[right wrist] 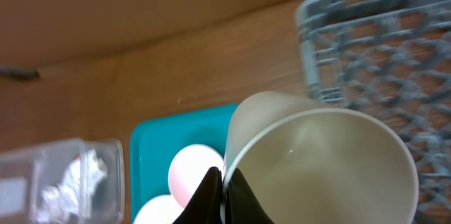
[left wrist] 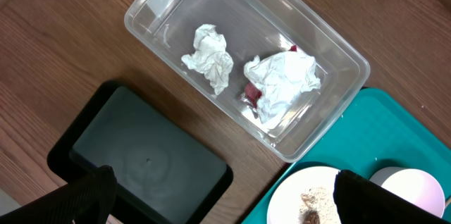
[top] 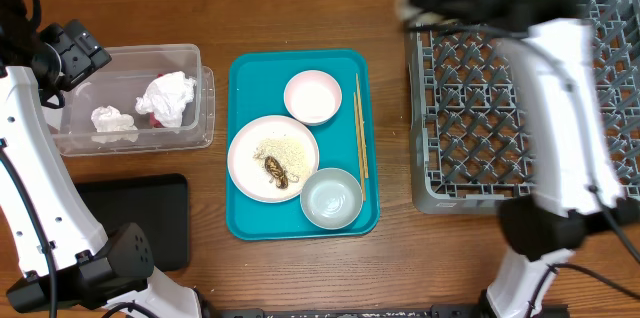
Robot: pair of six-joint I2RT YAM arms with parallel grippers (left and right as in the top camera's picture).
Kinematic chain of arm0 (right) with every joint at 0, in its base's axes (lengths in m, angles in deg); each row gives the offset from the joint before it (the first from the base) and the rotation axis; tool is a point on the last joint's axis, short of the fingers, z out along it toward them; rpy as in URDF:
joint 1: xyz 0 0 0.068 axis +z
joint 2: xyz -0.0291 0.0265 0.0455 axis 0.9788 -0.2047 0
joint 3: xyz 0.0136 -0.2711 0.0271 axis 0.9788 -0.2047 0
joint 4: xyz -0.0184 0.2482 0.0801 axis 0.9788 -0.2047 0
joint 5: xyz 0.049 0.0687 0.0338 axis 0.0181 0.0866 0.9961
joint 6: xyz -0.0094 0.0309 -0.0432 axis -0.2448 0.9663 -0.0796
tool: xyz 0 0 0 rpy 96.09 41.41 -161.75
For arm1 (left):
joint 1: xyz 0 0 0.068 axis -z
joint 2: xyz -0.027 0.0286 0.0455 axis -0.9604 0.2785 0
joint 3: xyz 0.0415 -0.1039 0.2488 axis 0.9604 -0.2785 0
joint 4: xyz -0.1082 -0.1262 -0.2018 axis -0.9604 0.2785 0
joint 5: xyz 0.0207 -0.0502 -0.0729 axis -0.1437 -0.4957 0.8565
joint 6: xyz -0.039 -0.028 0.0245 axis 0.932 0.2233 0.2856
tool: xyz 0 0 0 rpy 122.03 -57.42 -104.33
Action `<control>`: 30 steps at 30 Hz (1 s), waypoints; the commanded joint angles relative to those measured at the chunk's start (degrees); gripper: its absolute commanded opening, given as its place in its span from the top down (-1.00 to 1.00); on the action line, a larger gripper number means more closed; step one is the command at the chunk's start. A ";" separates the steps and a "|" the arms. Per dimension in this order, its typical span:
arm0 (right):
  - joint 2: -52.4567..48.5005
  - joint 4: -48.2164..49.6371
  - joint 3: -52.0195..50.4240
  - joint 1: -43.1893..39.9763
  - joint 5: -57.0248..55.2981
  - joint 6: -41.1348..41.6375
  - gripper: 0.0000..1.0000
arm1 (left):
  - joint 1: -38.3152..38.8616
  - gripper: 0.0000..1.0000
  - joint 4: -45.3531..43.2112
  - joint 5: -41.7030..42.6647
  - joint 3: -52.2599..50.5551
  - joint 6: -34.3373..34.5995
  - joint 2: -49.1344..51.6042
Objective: Sort waste into correct bins and load items into the dishwasher
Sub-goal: 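Lift the white cup and carry it right over the dish rack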
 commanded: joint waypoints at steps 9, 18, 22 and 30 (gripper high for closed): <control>1.03 -4.33 -4.57 -29.03 40.61 -15.98 0.92 | 0.04 -1.00 -0.07 -0.72 0.02 0.55 -0.09; 0.96 -1.07 -19.91 -35.78 40.68 -23.98 0.92 | 0.04 -1.00 -0.07 -0.72 0.02 0.55 -0.09; 0.96 7.61 -29.79 -35.78 43.56 -23.98 0.92 | 0.04 -1.00 -0.07 -0.72 0.02 0.55 -0.09; 0.87 25.09 -41.66 -37.13 56.22 -23.91 0.92 | 0.04 -1.00 -0.07 -0.72 0.02 0.55 -0.09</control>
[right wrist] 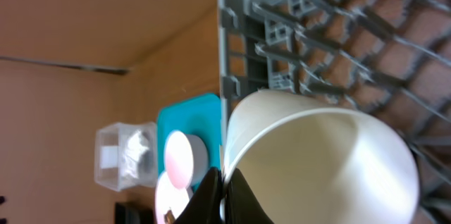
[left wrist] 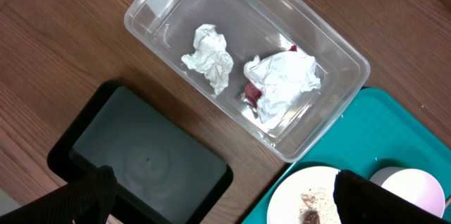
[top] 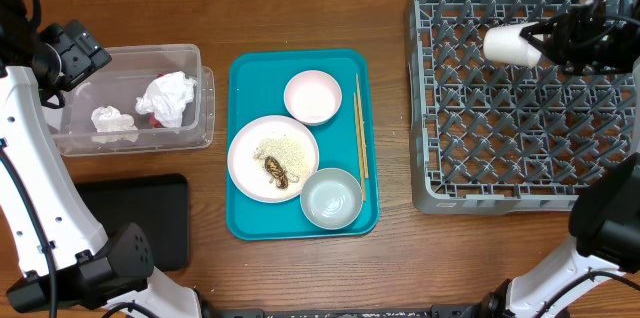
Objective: Sort waste into correct bins and load items into the dishwasher
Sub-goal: 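Lift the white cup and carry it right over the dish rack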
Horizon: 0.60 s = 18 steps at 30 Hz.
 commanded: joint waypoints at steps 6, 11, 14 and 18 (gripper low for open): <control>-0.70 6.47 -4.66 -2.25 8.52 -0.02 0.92 | 0.04 -1.00 -0.07 -0.74 0.02 0.55 -0.09; -4.07 4.79 -5.27 -3.23 7.17 -1.29 0.92 | 0.04 -1.00 -0.07 -0.74 0.02 0.55 -0.09; -5.86 3.48 -5.27 -3.96 7.19 -1.29 0.92 | 0.04 -1.00 -0.07 -0.74 0.02 0.55 -0.09; -7.45 1.68 -5.27 -5.01 7.15 -1.31 0.92 | 0.04 -1.00 -0.07 -0.74 0.02 0.55 -0.09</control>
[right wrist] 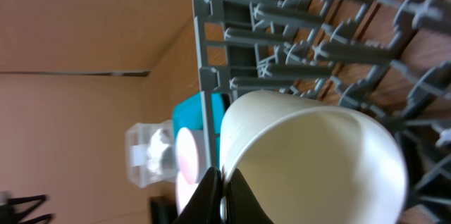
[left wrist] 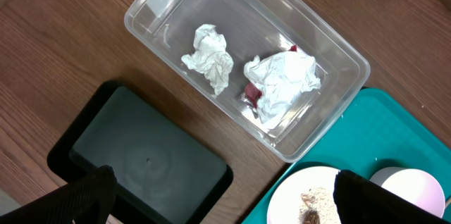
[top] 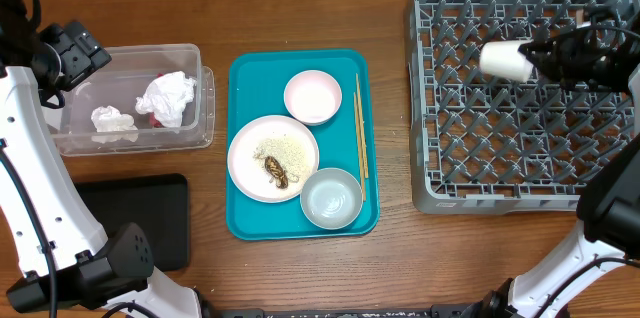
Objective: Sort waste into correct bins and load items into the dishwasher
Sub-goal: 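Lift the white cup and carry it right over the dish rack, then lower the cup upside down into the rack and open the right gripper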
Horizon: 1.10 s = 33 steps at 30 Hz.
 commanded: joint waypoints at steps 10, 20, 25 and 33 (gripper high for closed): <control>-1.55 -7.23 -0.28 -4.11 -8.72 -0.92 0.87 | 0.04 -1.00 -0.07 -0.72 0.02 0.55 -0.09; -1.55 -7.78 -0.26 -4.15 -12.46 -0.85 0.64 | 0.04 -1.00 -0.07 -0.72 0.02 0.55 -0.09; -1.49 -9.70 0.72 -5.16 -15.50 -0.61 0.72 | 0.04 -1.00 -0.07 -0.72 0.02 0.55 -0.09; -1.42 -15.54 4.35 -7.87 -19.74 0.85 0.50 | 0.04 -1.00 -0.07 -0.72 0.02 0.55 -0.09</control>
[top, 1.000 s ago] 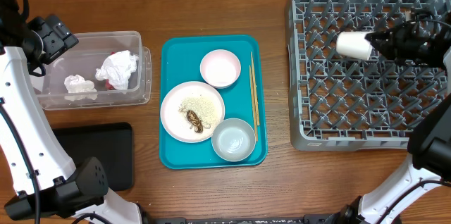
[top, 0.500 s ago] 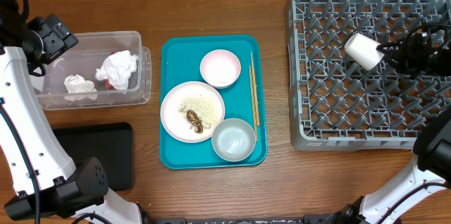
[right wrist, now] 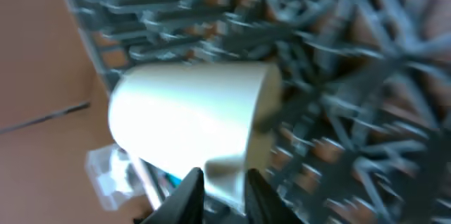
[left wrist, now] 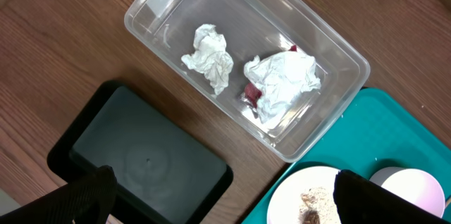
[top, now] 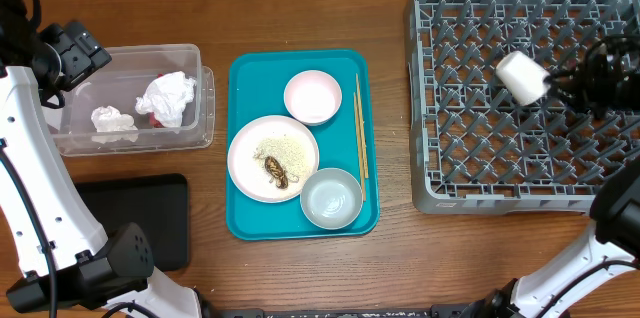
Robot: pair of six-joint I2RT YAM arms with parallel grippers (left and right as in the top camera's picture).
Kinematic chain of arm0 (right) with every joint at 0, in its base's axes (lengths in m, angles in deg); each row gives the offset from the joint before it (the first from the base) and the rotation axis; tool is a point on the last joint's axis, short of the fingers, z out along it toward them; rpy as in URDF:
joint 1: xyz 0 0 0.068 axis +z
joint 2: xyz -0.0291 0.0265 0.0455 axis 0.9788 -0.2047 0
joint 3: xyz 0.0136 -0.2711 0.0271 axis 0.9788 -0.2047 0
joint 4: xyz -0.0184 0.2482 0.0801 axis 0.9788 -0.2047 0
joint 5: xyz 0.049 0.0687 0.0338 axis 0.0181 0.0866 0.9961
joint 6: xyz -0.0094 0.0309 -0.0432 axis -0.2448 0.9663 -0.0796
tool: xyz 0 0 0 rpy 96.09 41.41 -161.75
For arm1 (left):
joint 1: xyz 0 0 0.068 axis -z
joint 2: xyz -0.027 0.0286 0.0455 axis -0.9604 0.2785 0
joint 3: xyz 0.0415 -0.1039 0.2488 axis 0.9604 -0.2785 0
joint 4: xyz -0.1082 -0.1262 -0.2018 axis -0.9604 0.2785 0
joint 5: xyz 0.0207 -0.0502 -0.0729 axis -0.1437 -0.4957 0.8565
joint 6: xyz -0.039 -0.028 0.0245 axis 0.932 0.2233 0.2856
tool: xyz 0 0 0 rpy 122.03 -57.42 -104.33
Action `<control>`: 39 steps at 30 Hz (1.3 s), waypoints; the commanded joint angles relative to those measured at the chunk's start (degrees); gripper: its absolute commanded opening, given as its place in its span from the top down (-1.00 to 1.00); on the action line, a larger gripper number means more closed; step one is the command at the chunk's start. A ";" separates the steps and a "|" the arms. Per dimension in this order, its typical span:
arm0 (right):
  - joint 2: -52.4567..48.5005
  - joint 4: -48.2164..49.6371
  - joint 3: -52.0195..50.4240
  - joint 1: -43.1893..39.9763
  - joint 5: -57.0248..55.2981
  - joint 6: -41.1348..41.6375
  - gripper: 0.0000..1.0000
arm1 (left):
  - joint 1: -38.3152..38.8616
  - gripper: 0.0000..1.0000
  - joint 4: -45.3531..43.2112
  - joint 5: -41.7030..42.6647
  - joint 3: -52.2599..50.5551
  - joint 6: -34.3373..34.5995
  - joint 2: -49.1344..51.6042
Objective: Sort waste into correct bins and load items into the dishwasher
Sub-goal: 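Lower the cup upside down into the rack and open the right gripper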
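Observation:
A white cup (top: 519, 75) lies tilted on the pegs of the grey dish rack (top: 480, 193); in the blurred right wrist view the cup (right wrist: 190, 122) shows side-on. My right gripper (right wrist: 220, 189) is at its rim with the fingers parted, open. It shows as the right gripper (top: 572, 86) from overhead. My left gripper (left wrist: 222, 199) hangs open, high over the clear bin (left wrist: 331, 86) holding crumpled tissues (left wrist: 282, 83). A teal tray (top: 245, 213) carries a plate with food scraps (top: 272, 158), a small white bowl (top: 313, 96), a pale green bowl (top: 331, 199) and chopsticks (top: 361, 128).
A black bin (top: 140, 220) sits on the wooden table in front of the clear bin. The rack fills the right side, full of upright pegs. My right arm reaches over the rack's right edge.
The cup has moved a little right and toward the front in the rack and turned side-on. My right gripper's fingers, then pinched on its rim, now stand apart. The left arm is unchanged.
My right gripper held the cup by its rim near the rack's back left corner. It then held it over the rack's upper rows, then lower among the pegs. Now the cup rests tilted on the pegs with the fingers parted.

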 commanded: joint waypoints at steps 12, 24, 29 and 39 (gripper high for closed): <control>1.86 -10.58 12.76 -0.92 -6.95 2.86 0.36 | 0.04 -1.00 -0.07 -0.74 0.02 0.55 -0.09; 3.67 -1.57 11.30 10.12 -22.08 9.75 0.65 | 0.04 -1.00 -0.07 -0.74 0.02 0.55 -0.09; 3.06 0.11 10.14 15.30 -31.89 11.96 0.92 | 0.04 -1.00 -0.07 -0.74 0.02 0.55 -0.09; 1.38 -0.57 7.15 15.89 -40.94 13.55 0.92 | 0.04 -1.00 -0.07 -0.74 0.02 0.55 -0.09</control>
